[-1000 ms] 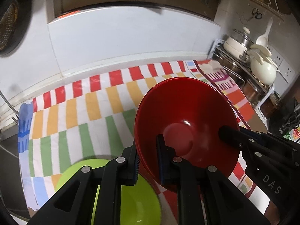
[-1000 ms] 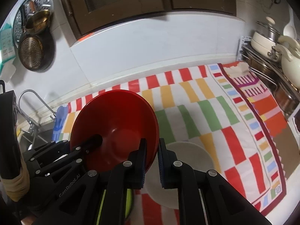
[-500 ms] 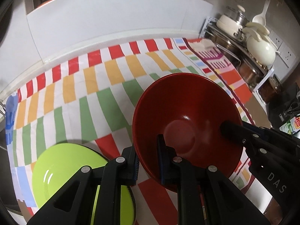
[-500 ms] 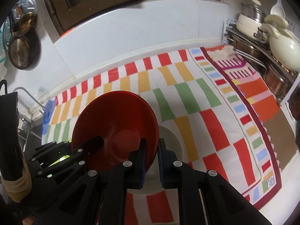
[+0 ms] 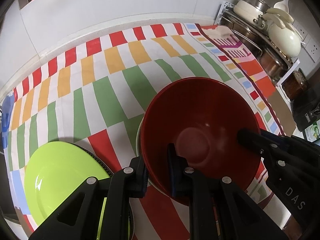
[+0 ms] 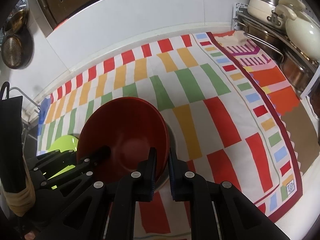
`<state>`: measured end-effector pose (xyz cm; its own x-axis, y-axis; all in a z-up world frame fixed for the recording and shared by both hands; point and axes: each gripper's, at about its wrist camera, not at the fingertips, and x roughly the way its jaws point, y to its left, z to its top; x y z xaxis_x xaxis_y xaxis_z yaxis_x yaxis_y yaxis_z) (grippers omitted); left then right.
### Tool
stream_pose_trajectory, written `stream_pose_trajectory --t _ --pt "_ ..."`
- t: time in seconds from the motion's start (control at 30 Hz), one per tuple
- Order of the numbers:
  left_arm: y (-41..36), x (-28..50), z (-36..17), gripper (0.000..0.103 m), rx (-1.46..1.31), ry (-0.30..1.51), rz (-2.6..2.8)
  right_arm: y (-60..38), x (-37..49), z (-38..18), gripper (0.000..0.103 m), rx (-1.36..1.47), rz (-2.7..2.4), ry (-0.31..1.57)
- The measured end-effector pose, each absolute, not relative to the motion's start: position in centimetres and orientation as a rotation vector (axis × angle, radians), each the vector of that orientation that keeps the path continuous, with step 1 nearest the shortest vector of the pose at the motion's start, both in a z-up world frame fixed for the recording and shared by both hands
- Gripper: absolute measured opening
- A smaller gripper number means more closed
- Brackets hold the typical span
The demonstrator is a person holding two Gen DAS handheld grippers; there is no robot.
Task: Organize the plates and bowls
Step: 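Lower the red bowl into the white bowl and open both grippers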
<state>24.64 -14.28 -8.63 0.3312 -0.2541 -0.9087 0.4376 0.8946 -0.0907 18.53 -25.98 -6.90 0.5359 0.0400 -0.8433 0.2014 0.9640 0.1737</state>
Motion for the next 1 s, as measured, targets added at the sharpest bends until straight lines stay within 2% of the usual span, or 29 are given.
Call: stream_pose_trajectory --t 0.23,0.63,0.73,0.87,1.0 --pt "-14.7 24.6 -8.9 0.018 0.197 1.147 -0.443 -26.5 18.7 -7.9 0.013 0.273 -0.084 1.027" --pt "-15.1 24.2 -8.3 0.045 0.182 1.148 -0.474 -26.7 18.6 -8.3 0.015 0.247 -0.060 1.035" --pt "-15.2 24.2 -7.9 0.047 0.190 1.144 -0.475 -26.7 18.4 -8.3 0.028 0.239 -0.052 1.037" --pt "-15.1 24.0 -7.6 0.050 0.197 1.147 -0.481 -26.8 18.1 -8.0 0.029 0.237 -0.060 1.024" --pt "-15.0 23.7 -6.9 0.060 0.219 1.119 -0.467 -27.2 17.9 -7.4 0.033 0.251 -0.069 1.004"
